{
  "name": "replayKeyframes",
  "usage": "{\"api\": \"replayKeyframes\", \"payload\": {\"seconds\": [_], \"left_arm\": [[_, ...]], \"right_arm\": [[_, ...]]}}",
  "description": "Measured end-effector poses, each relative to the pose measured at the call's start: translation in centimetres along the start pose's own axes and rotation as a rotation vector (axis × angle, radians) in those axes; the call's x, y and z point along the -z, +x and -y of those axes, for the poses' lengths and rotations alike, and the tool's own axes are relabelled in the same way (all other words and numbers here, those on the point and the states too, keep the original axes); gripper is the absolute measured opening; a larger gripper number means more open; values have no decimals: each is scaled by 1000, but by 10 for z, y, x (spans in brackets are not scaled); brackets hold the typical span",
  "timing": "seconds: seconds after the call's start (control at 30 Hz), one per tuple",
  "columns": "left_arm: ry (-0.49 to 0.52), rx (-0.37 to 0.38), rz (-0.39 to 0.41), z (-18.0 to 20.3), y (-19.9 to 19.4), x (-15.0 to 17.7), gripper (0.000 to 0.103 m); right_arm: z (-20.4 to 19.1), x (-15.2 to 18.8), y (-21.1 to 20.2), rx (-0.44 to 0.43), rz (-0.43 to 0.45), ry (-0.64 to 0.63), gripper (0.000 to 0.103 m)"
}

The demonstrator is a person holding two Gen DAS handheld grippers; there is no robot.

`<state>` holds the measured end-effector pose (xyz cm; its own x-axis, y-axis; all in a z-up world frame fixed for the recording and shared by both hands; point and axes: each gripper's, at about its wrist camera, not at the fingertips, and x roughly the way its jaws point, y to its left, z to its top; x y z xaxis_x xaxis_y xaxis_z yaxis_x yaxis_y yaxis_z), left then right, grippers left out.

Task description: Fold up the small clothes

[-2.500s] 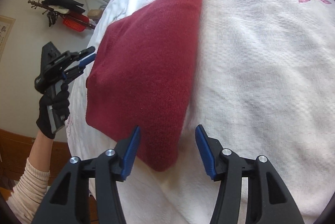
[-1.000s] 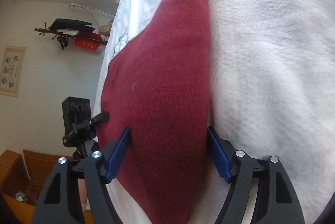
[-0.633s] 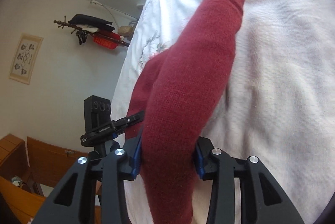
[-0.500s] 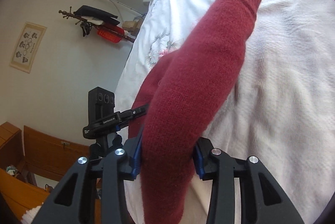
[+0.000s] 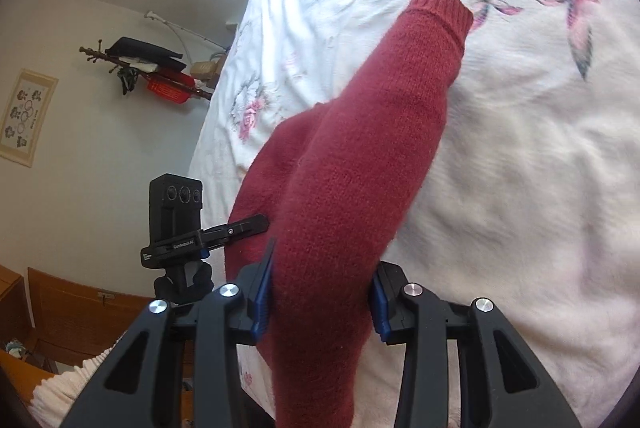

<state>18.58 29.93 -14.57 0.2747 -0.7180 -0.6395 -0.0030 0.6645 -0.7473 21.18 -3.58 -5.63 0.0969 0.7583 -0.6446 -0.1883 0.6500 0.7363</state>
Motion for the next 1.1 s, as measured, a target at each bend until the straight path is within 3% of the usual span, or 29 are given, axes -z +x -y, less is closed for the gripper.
{"api": "replayKeyframes", "payload": {"seconds": [0.07, 0.17, 0.23, 0.33, 0.47, 0.53, 0.57, 0.6, 0.67, 0.73, 0.93, 1.1], "left_arm": [[26, -51, -2, 6, 10, 2, 32], [2, -113, 9, -3, 14, 0, 44], [-24, -125, 22, -12, 11, 0, 57], [-39, -75, -3, -20, 18, -7, 63], [-76, 62, -37, -21, 38, -13, 61], [-86, 71, -40, -20, 47, -13, 50], [-94, 77, -32, -20, 49, -13, 47], [-105, 93, -23, -21, 48, -12, 36], [-114, 131, 0, -18, 43, -9, 30], [-91, 133, 11, -9, 36, -1, 29], [-1, 159, 58, 40, 0, 40, 29], [35, 106, 64, 46, 10, 61, 30]], "right_arm": [[17, 5, 0, 7, 8, 27, 40], [34, 8, 10, 12, -3, 31, 40], [42, 9, 17, 17, -3, 31, 41], [56, 8, 21, 0, 2, 52, 44], [66, 3, 34, 3, -17, 73, 59], [72, 2, 42, -6, -21, 90, 62], [72, 1, 46, -12, -23, 101, 62], [72, -1, 47, -13, -22, 111, 62], [71, -1, 43, -16, -16, 106, 51], [64, 0, 30, -44, -1, 93, 45], [26, 15, -18, -53, 25, 0, 44], [30, 36, -31, -5, 24, -10, 44]]}}
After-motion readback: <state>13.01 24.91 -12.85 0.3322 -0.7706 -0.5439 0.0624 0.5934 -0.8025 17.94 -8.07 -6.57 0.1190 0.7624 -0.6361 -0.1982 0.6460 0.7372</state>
